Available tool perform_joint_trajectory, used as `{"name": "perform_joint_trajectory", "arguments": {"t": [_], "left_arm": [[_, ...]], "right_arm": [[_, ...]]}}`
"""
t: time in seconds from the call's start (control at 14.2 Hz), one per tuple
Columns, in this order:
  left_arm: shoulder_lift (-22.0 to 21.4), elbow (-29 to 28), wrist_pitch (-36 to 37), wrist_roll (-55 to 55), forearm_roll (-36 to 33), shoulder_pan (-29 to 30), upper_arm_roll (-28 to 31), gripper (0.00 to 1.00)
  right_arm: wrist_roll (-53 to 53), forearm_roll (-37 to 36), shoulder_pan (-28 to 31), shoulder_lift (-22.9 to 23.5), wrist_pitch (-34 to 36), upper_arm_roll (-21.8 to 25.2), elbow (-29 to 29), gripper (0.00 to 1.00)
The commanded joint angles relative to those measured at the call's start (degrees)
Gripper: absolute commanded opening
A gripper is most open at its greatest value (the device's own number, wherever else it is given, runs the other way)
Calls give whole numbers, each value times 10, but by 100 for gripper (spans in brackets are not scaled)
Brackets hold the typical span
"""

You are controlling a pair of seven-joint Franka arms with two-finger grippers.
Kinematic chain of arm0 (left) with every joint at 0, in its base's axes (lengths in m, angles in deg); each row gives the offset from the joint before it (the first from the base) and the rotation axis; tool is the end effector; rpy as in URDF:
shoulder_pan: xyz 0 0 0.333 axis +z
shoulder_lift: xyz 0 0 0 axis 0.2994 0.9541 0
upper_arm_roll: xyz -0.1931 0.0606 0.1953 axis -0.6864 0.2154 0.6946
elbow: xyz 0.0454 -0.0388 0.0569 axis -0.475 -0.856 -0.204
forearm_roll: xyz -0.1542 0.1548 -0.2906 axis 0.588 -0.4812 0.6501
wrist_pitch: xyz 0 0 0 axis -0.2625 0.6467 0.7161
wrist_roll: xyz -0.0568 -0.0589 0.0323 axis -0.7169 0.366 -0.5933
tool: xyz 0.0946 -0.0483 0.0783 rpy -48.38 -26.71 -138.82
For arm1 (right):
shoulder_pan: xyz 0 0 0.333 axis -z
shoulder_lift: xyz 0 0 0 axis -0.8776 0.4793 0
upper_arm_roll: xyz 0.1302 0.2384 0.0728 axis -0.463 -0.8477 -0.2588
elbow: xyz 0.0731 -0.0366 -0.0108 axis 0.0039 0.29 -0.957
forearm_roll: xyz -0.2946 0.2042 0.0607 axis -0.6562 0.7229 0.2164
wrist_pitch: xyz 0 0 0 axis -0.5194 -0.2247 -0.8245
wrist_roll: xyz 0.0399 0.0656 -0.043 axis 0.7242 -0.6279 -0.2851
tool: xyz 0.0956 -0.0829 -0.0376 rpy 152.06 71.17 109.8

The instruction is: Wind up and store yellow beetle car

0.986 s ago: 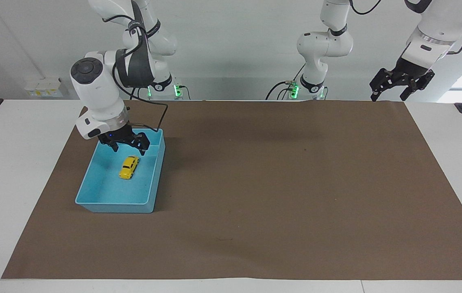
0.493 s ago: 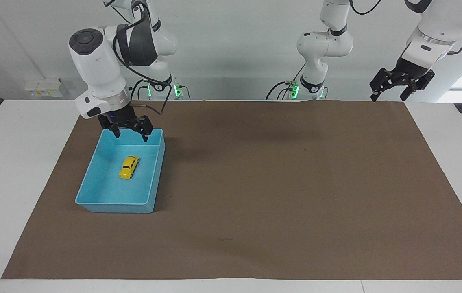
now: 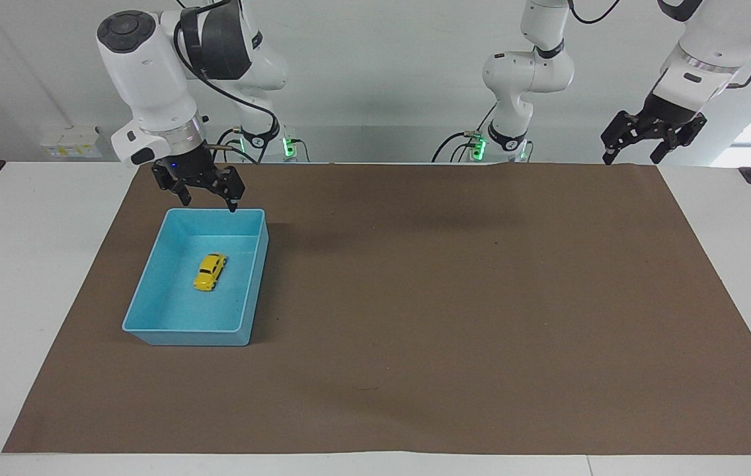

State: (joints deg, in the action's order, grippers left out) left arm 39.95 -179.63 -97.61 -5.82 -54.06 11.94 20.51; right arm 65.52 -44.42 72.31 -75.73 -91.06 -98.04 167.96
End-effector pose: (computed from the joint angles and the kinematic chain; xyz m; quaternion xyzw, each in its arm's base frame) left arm 0.4900 -0.0127 0.5923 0.9999 -0.0048 0.0032 0.0111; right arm 0.5279 0.0444 0.5118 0.9959 -0.0897 0.0027 0.0067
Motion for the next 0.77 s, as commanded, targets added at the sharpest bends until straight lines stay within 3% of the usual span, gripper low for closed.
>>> {"name": "perform_joint_trajectory", "arguments": {"t": [0.0, 0.7], "left_arm": [[-6, 1, 8, -1, 0, 6, -3, 100], [-6, 1, 8, -1, 0, 6, -3, 100]], "right_arm": [[-1, 9, 10, -21, 21, -2, -2, 100], [-44, 20, 6, -34, 67, 12, -22, 100]]}}
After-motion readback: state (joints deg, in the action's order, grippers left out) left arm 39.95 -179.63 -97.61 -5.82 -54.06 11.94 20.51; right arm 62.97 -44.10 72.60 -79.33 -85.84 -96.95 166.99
